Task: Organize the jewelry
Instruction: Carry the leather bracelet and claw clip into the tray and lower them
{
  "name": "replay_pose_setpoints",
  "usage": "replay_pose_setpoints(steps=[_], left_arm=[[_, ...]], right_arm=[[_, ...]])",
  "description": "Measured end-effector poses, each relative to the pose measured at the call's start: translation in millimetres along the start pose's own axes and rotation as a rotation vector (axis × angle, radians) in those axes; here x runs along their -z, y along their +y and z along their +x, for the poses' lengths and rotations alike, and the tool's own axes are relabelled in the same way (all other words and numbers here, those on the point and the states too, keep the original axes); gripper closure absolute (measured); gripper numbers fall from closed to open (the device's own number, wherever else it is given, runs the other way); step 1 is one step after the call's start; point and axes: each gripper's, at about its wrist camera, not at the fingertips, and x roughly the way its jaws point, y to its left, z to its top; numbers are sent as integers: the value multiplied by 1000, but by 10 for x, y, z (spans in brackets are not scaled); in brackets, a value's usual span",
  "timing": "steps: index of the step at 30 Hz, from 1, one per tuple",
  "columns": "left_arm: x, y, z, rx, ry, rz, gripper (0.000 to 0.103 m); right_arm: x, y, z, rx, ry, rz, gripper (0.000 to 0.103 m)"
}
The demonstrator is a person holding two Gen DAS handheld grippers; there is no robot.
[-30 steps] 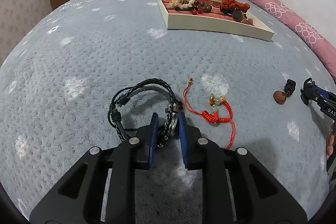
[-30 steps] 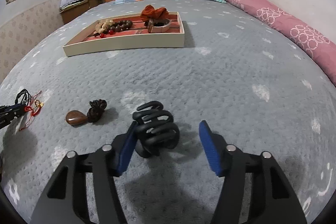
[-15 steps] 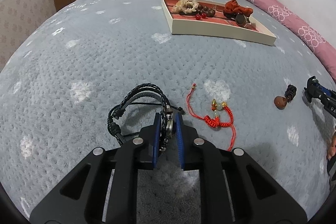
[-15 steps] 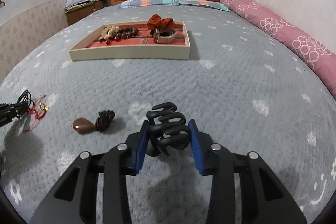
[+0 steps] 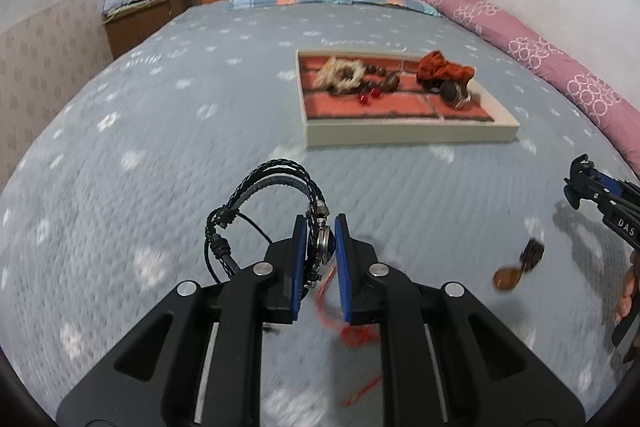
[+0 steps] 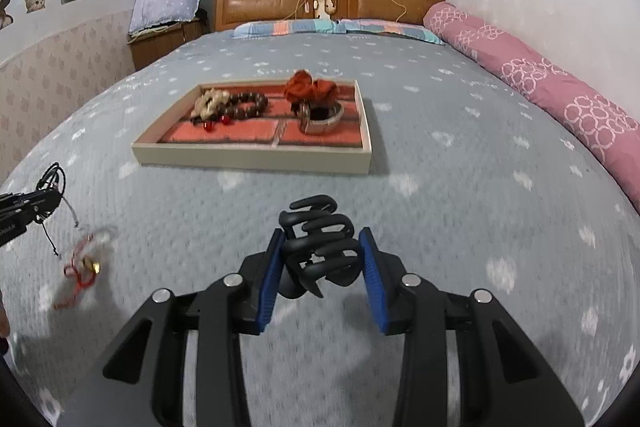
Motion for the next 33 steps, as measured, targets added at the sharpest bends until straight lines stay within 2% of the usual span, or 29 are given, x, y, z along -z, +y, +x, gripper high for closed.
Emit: replay_pose_setpoints(steps=[10,18,24,33], left_arm=[[-587,-341,219,33,-80,-23,90],[-911,-545,467,37,-122,-12,90],[-1115,-599,631,78,-147,-72,90],[-1360,-768,1084,56,-140,-34,90]], right_arm=[[-496,-1,256,-14,-47,2,65],[-767,-105,475,-18,-70,24,65],[-989,-25,669,-36,-103,27,65],[-1126,33,1119,-13,-99,-1,65]])
